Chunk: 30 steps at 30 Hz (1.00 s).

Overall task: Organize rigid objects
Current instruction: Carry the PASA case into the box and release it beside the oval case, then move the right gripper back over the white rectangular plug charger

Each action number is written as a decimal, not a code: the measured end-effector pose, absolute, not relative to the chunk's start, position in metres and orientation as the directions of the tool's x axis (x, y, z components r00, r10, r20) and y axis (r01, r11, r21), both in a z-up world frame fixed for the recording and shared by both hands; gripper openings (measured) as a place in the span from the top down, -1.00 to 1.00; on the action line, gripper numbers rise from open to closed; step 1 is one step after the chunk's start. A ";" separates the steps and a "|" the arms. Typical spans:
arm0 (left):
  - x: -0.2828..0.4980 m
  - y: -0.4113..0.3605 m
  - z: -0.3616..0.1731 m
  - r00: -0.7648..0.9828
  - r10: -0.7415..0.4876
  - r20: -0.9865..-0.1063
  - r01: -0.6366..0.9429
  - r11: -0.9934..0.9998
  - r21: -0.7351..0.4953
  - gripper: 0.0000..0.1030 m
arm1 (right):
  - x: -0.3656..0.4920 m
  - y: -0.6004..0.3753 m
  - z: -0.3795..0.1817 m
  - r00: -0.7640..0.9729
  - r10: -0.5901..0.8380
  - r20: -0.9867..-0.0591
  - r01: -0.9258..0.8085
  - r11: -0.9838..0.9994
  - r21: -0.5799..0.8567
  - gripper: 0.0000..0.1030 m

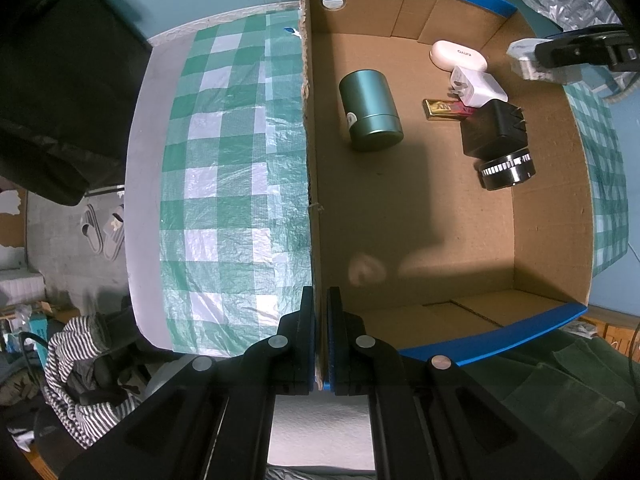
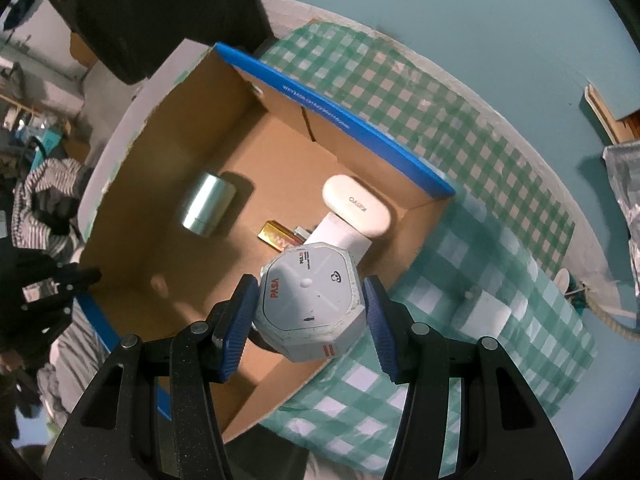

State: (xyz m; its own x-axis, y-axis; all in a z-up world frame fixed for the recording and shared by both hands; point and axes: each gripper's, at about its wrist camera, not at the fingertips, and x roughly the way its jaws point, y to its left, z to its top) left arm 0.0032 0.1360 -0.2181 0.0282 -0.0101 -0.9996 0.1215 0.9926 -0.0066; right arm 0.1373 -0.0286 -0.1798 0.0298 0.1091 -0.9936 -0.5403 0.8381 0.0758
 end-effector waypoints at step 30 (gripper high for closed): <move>0.002 0.136 -0.217 0.033 -0.005 -0.999 0.124 0.992 -0.001 0.92 | 0.130 -0.042 -0.147 0.099 0.090 -0.991 -0.550 0.835 0.021 -0.21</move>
